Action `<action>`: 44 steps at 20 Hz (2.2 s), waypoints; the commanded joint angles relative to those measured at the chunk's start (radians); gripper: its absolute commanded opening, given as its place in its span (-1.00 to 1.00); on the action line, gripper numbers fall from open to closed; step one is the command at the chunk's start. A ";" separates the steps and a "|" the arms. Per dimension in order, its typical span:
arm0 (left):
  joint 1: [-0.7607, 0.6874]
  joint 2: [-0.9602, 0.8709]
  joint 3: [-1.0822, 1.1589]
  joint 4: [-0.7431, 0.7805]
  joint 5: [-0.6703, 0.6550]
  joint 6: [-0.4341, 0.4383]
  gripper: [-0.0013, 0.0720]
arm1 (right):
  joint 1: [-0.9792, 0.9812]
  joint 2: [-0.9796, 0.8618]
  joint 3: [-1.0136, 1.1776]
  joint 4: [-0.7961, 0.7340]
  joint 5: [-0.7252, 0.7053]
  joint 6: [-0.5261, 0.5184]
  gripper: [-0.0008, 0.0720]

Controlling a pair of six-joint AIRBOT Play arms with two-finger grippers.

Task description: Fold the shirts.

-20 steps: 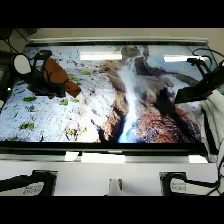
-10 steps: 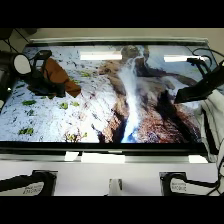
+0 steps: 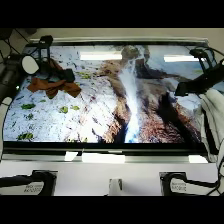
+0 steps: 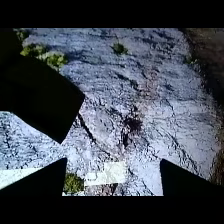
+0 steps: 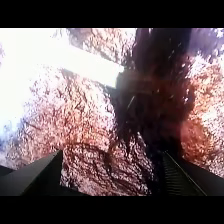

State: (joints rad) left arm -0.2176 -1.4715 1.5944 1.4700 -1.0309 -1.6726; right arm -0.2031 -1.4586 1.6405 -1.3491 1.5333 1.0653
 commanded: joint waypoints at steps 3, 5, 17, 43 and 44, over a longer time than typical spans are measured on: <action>0.243 -0.251 0.201 -0.043 0.049 -0.241 0.85 | 0.001 0.000 0.000 0.016 -0.076 0.034 0.83; 0.410 -0.323 0.244 -0.200 0.008 -0.315 0.85 | 0.001 0.000 0.000 0.016 -0.073 0.032 0.82; 0.592 -0.568 0.204 -0.554 0.039 -0.081 0.85 | 0.001 0.000 0.000 0.181 -0.073 -0.022 0.82; -0.388 0.121 0.050 -0.143 -0.068 0.094 -0.86 | 0.001 0.388 0.000 0.163 0.058 -0.095 0.33; -0.444 0.082 -0.016 -0.150 0.000 0.053 -0.86 | 0.001 0.398 0.000 0.141 0.072 -0.087 0.33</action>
State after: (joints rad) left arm -0.4889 -1.3445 1.7203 1.2556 -1.1030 -1.5181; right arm -0.2028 -1.1252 1.6405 -1.1522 1.5475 0.9627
